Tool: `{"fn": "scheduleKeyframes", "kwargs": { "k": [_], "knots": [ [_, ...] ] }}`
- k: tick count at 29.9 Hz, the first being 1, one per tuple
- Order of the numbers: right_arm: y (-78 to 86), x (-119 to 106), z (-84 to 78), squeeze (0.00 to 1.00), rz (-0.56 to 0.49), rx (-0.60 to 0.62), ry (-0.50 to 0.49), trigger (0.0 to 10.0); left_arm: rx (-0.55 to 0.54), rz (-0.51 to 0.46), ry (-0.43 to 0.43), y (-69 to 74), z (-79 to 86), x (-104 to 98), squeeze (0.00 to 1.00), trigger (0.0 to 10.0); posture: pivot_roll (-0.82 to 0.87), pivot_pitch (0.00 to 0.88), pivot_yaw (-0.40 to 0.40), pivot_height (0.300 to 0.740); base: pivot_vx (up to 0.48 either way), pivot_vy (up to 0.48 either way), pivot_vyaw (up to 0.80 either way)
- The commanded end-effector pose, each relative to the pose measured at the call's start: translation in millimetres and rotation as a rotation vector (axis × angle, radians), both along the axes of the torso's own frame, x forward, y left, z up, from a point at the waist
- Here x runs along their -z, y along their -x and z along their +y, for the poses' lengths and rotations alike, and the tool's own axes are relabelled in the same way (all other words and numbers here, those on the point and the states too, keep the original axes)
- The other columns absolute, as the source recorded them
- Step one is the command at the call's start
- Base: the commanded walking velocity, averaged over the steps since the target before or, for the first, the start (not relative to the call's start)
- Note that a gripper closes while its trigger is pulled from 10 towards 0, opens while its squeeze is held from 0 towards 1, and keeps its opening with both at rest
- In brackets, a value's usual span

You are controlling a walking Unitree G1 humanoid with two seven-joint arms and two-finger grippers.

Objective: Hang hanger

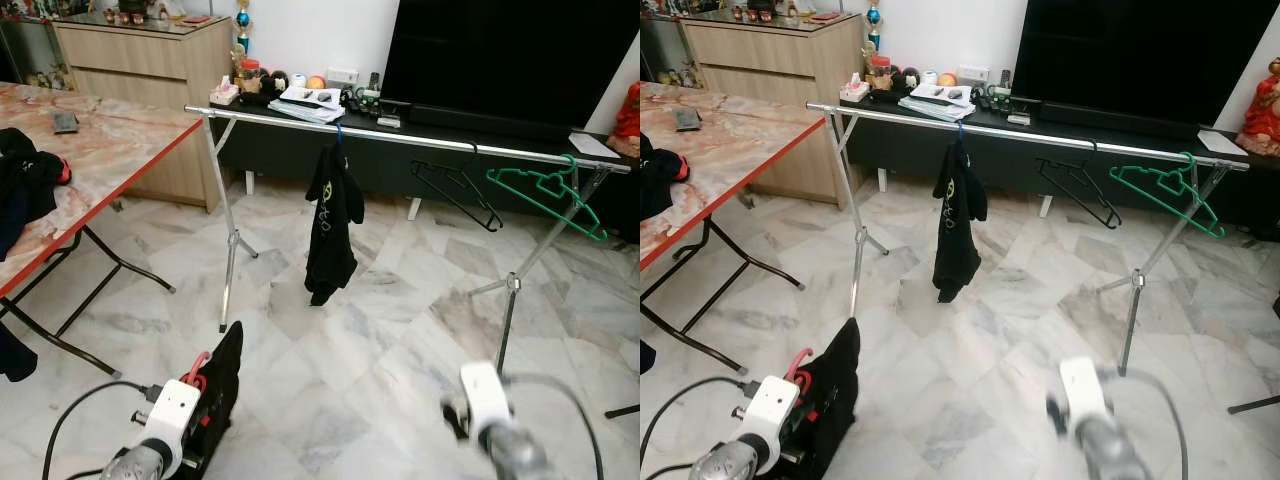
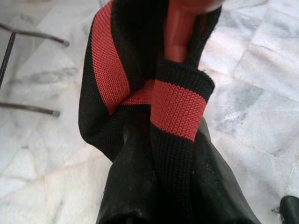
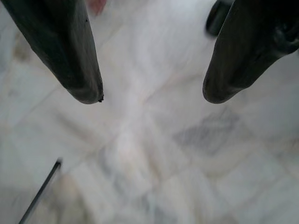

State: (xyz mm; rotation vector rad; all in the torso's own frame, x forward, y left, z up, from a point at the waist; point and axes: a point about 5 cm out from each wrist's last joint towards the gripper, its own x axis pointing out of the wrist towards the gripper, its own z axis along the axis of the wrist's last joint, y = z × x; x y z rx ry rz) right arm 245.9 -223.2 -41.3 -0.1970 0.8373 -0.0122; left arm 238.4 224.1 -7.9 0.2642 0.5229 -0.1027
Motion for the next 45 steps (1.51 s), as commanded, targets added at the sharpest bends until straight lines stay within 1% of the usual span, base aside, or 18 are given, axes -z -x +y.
{"fn": "scheduleKeyframes", "kwargs": {
  "k": [1, 2, 3, 5, 6, 7, 8, 9, 10, 12, 19, 21, 26, 32, 45],
  "knots": [
    [-3.3, -3.0, -2.9, 0.00, -0.017, 0.043, -0.013, 10.0, -0.028, -0.047, 0.027, -2.5, 1.3, -4.3, 0.00, 10.0, 0.13, 0.000, -0.065, 0.740, 0.000, 0.000, 0.00],
    [3.5, 1.8, -3.9, 0.00, -0.003, 0.095, -0.037, 10.0, -0.048, -0.054, 0.042, -1.0, 2.3, -4.2, 0.00, 10.0, 0.13, 0.000, -0.064, 0.740, 0.000, 0.000, 0.00],
    [18.6, 12.1, -4.4, 0.00, 0.034, 0.160, -0.054, 10.0, -0.066, -0.058, 0.052, 2.1, 3.9, -2.6, 0.00, 10.0, 0.13, 0.000, -0.063, 0.740, 0.000, 0.000, 0.00],
    [27.7, 18.0, -3.6, 0.00, 0.065, 0.165, -0.047, 10.0, -0.066, -0.056, 0.058, 3.6, 3.8, -1.0, 0.00, 10.0, 0.13, 0.000, -0.063, 0.740, 0.000, 0.000, 0.00],
    [35.3, 23.1, -1.8, 0.00, 0.097, 0.157, -0.042, 10.0, -0.063, -0.052, 0.061, 4.4, 3.1, 0.2, 0.00, 10.0, 0.13, 0.000, -0.062, 0.740, 0.000, 0.000, 0.00],
    [38.0, 24.9, -1.1, 0.00, 0.109, 0.156, -0.042, 10.0, -0.062, -0.051, 0.060, 4.8, 2.9, 0.8, 0.00, 10.0, 0.13, 0.000, -0.062, 0.740, 0.000, 0.000, 0.00],
    [46.4, 29.7, -0.7, 0.00, 0.136, 0.177, -0.045, 10.0, -0.056, -0.041, 0.050, 5.3, 1.3, 2.7, 0.00, 10.0, 0.14, 0.000, -0.061, 0.740, 0.000, 0.000, 0.00],
    [50.0, 31.6, -0.6, 0.00, 0.143, 0.195, -0.048, 10.0, -0.053, -0.038, 0.045, 5.1, 0.4, 3.2, 0.00, 10.0, 0.15, 0.000, -0.061, 0.740, 0.000, 0.000, 0.00],
    [50.0, 31.6, -0.6, 0.00, 0.143, 0.195, -0.048, 10.0, -0.053, -0.038, 0.045, 5.1, 0.4, 3.2, 0.00, 10.0, 0.15, 0.000, -0.061, 0.740, 0.000, 0.000, 0.00],
    [55.6, 35.2, 2.5, 0.00, 0.151, 0.228, -0.069, 10.0, -0.053, -0.043, 0.060, 3.5, -1.8, 2.4, 0.00, 10.0, 0.14, 0.000, -0.051, 0.740, 0.263, 0.000, 0.00],
    [64.2, 42.0, 14.8, 0.00, 0.194, 0.221, -0.085, 10.0, -0.022, -0.039, 0.055, 2.1, -5.0, 2.6, 0.00, 10.0, 0.14, 0.000, -0.041, 0.740, 0.275, 0.000, 0.00],
    [66.9, 44.1, 18.8, 0.00, 0.217, 0.194, -0.078, 10.0, -0.016, -0.041, 0.056, 1.1, -5.5, 1.7, 0.00, 10.0, 0.14, 0.000, -0.040, 0.740, 0.287, 0.000, 0.00],
    [66.9, 44.3, 19.6, 0.00, 0.214, 0.211, -0.080, 10.0, -0.010, -0.040, 0.054, 1.2, -4.7, 1.7, 0.00, 10.0, 0.14, 0.000, -0.036, 0.740, 0.297, 0.000, 0.00],
    [65.7, 44.1, 22.0, 0.00, 0.212, 0.191, -0.079, 10.0, 0.007, -0.034, 0.052, 1.1, -5.6, 2.0, 0.00, 10.0, 0.15, 0.000, -0.033, 0.740, 0.323, 0.000, 0.00],
    [66.2, 44.2, 21.8, 0.00, 0.203, 0.194, -0.088, 10.0, 0.016, -0.040, 0.044, -3.6, -4.8, -1.4, 0.00, 10.0, 0.14, 0.000, -0.029, 0.740, 0.340, 0.000, 0.00]
  ]
}}
